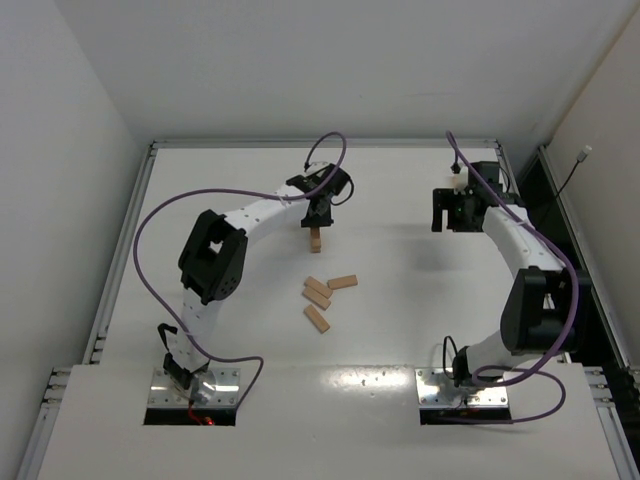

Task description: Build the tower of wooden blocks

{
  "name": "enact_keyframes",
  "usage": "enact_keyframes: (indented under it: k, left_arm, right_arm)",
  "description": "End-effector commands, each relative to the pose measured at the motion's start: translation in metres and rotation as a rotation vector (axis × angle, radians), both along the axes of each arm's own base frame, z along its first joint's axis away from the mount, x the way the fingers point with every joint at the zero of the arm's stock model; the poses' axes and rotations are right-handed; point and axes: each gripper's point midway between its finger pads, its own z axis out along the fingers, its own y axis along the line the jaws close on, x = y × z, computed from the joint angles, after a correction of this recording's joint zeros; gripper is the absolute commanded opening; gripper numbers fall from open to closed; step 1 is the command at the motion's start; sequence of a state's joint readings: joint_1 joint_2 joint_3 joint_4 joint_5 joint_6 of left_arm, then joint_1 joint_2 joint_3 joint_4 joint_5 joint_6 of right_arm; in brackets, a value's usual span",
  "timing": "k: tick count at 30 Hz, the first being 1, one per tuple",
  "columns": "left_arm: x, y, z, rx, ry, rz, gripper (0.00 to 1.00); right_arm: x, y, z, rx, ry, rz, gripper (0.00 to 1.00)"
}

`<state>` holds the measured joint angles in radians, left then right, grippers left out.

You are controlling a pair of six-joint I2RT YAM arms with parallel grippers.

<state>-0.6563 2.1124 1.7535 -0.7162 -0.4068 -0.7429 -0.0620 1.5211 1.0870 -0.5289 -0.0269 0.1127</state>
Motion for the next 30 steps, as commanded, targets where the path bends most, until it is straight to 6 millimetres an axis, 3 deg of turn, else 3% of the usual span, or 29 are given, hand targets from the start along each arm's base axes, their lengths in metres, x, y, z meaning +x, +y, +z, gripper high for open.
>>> enact_keyframes:
  k: [1, 14, 30]
  left_arm:
    - [0.003, 0.000, -0.008, -0.027, 0.009, 0.013, 0.00]
    - [-0.003, -0.007, -0.017, -0.061, 0.038, -0.011, 0.00]
    - [-0.005, -0.001, -0.032, -0.040, 0.067, -0.020, 0.02]
  right_arm:
    - [0.015, 0.002, 0.017, 0.001, -0.056, 0.003, 0.76]
    - [0.015, 0.002, 0.014, 0.001, -0.047, 0.003, 0.76]
    - [0.015, 0.003, 0.010, 0.004, -0.037, 0.016, 0.76]
